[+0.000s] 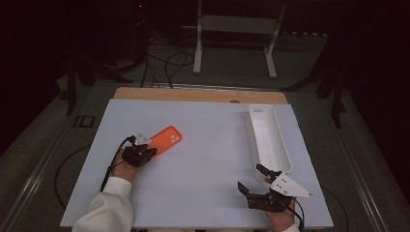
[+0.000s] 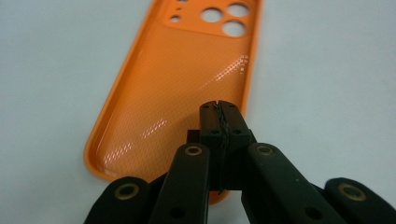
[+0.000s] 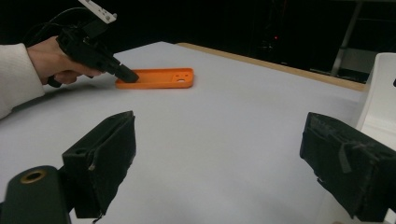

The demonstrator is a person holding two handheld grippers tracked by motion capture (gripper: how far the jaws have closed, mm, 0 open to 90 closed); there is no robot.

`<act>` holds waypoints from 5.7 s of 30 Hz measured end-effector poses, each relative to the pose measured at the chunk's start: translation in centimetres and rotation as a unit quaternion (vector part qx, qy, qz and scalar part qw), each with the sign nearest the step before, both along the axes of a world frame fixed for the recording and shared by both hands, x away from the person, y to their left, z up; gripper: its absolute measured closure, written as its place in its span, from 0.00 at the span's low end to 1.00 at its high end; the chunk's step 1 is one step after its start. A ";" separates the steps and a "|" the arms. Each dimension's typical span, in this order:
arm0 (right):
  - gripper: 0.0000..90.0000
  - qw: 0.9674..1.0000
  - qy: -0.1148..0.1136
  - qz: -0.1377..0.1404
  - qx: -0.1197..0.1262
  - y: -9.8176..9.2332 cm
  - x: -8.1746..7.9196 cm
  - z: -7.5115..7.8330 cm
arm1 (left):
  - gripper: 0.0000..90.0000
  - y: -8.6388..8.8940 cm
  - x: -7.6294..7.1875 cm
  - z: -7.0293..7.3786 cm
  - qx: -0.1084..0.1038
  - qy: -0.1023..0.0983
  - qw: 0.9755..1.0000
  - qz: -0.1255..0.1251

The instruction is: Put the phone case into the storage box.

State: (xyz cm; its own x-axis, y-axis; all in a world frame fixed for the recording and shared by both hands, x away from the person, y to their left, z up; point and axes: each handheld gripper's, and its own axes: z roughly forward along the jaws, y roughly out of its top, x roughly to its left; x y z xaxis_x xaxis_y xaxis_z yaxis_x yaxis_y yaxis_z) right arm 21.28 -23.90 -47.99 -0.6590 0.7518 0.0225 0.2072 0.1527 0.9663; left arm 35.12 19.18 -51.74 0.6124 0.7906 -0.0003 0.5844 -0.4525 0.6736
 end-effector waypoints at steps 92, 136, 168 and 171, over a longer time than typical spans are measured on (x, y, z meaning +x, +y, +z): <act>0.11 1.000 -0.019 -0.018 -0.003 -1.2 0.3 0.6 | 0.00 5.1 -12.4 4.8 -0.110 -0.136 0.983 0.054; 0.11 0.999 -0.017 -0.042 -0.018 -1.9 1.1 0.3 | 0.00 3.1 -8.5 6.6 -0.075 -0.093 0.991 0.066; 0.11 0.999 -0.010 -0.045 -0.016 -1.9 1.0 0.0 | 0.00 -0.2 -4.2 4.5 -0.021 -0.028 0.997 0.070; 0.11 0.999 -0.011 -0.045 -0.015 -1.9 1.1 0.0 | 0.00 -0.4 -3.9 4.2 -0.018 -0.024 0.997 0.072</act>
